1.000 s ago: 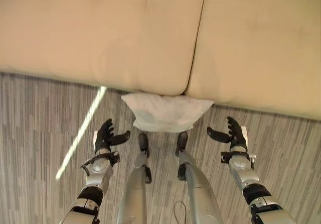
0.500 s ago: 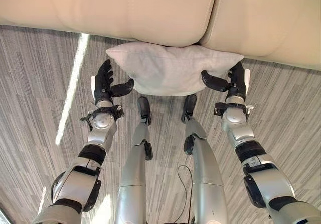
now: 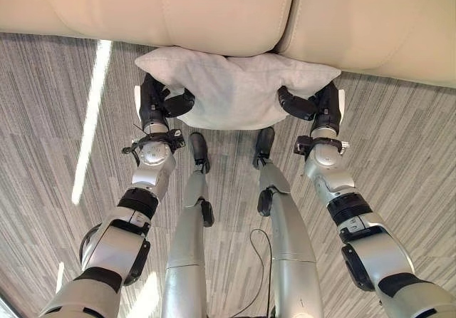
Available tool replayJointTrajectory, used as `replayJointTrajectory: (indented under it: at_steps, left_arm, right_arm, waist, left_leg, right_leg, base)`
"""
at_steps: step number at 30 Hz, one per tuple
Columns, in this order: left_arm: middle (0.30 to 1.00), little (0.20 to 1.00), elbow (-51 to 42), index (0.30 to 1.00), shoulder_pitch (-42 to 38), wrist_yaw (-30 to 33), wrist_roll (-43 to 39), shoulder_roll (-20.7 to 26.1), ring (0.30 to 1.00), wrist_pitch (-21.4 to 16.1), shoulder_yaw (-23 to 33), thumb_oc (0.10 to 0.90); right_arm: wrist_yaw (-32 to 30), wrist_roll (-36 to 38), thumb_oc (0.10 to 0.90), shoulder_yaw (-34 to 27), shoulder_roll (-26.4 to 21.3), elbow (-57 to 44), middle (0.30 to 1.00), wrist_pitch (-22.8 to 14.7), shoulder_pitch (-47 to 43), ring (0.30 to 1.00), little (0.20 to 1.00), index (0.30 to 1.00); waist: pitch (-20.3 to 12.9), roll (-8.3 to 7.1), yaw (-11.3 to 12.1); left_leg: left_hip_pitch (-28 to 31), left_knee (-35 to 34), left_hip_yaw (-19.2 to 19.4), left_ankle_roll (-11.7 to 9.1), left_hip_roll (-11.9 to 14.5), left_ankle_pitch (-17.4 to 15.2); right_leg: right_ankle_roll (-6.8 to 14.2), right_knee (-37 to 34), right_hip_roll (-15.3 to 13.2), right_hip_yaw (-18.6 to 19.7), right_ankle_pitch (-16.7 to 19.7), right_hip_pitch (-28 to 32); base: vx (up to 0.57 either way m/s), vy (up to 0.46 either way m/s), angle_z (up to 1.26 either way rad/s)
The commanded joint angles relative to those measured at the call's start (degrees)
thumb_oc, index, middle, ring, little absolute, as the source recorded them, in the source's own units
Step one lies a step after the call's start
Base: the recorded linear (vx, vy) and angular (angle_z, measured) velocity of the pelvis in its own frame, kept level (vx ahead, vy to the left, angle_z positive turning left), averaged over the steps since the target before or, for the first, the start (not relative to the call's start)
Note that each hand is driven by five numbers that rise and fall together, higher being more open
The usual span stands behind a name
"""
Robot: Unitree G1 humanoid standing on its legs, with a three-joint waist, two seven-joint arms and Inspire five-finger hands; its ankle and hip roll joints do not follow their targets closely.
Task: Pick up all the scattered cushions and arrange them neatly on the sofa.
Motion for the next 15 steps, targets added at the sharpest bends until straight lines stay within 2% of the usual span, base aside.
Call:
replayJointTrajectory:
  at_steps: [1,5,7,8,9,13,14,15]
  left_arm:
    - [0.300,0.300,-6.82,0.300,0.43,-1.78,-0.66,-4.38,0.300,-6.26,-2.53,0.400]
    - [0.300,0.300,-9.73,0.300,2.35,-2.21,0.16,-5.36,0.300,-6.32,-2.60,0.400]
    - [0.300,0.300,-13.10,0.300,5.75,-2.47,0.18,-6.82,0.300,-6.50,-1.80,0.400]
    - [0.300,0.300,-14.25,0.300,6.77,-2.63,-0.47,-7.55,0.300,-6.88,-1.46,0.400]
    - [0.300,0.300,-14.32,0.300,6.90,-2.61,-0.45,-7.57,0.300,-6.86,-1.48,0.400]
    - [0.300,0.300,-21.78,0.300,15.22,-4.64,-0.81,-10.55,0.300,-6.74,-1.20,0.400]
    - [0.300,0.300,-25.33,0.300,19.42,-5.73,1.09,-10.19,0.300,-6.58,-1.78,0.400]
    - [0.300,0.300,-25.42,0.300,19.55,-5.70,1.12,-10.19,0.300,-6.55,-1.81,0.400]
  right_arm:
    - [2.25,-2.37,0.400,3.22,4.16,-9.78,0.300,-7.99,0.56,0.300,0.300,0.300]
    - [2.62,-2.57,0.400,1.87,4.42,-12.14,0.300,-9.05,3.59,0.300,0.300,0.300]
    - [3.41,-2.00,0.400,0.30,5.38,-14.65,0.300,-9.93,8.49,0.300,0.300,0.300]
    - [3.83,-1.23,0.400,-0.11,5.93,-15.46,0.300,-10.42,10.14,0.300,0.300,0.300]
    - [3.84,-1.24,0.400,-0.11,5.93,-15.54,0.300,-10.39,10.27,0.300,0.300,0.300]
    - [6.59,-0.37,0.400,-0.62,7.27,-20.16,0.300,-10.45,20.62,0.300,0.300,0.300]
    - [8.01,-0.12,0.400,-0.66,7.35,-23.31,0.300,-10.92,25.07,0.300,0.300,0.300]
    - [8.00,-0.14,0.400,-0.65,7.36,-23.40,0.300,-10.88,25.20,0.300,0.300,0.300]
  waist:
    - [-12.15,-0.58,0.83]
    - [-12.93,-0.36,0.85]
    - [-13.91,-0.17,0.70]
    - [-13.75,-0.32,0.49]
    - [-13.71,-0.32,0.51]
    - [-14.43,-0.65,0.25]
    - [-14.78,-0.92,0.17]
    - [-14.65,-0.94,0.19]
  left_leg:
    - [-2.22,2.15,-3.31,-2.75,-0.86,-7.01]
    - [-0.24,1.25,-2.98,-2.75,-1.03,-7.08]
    - [2.49,0.33,-2.45,-2.93,-1.26,-7.10]
    - [2.84,0.18,-1.85,-2.66,-1.58,-5.58]
    - [3.04,0.08,-1.84,-2.66,-1.58,-5.56]
    - [11.12,-1.98,-1.60,-3.03,-2.16,-5.95]
    - [15.28,-2.86,-1.52,-3.15,-2.46,-6.19]
    - [15.58,-2.98,-1.52,-3.16,-2.45,-6.17]
  right_leg:
    - [9.07,-5.63,-0.43,1.29,1.18,0.33]
    - [9.09,-5.92,-0.30,1.19,0.98,1.67]
    - [9.17,-6.67,-0.38,0.99,1.01,4.03]
    - [8.71,-7.25,-0.78,0.64,2.64,4.43]
    - [8.72,-7.32,-0.77,0.64,2.66,4.61]
    - [9.27,-9.53,-1.05,-0.48,2.85,12.36]
    - [9.52,-10.42,-0.94,-0.92,2.86,16.34]
    - [9.53,-10.52,-0.92,-0.93,2.88,16.63]
  base:
    - [0.00,0.000,0.00]
    - [0.01,-0.004,0.01]
    - [-0.03,0.010,0.00]
    - [-0.06,0.010,-0.01]
    - [-0.06,-0.005,-0.01]
    - [0.01,-0.002,0.01]
    - [0.03,0.007,0.00]
    - [0.05,0.009,-0.05]
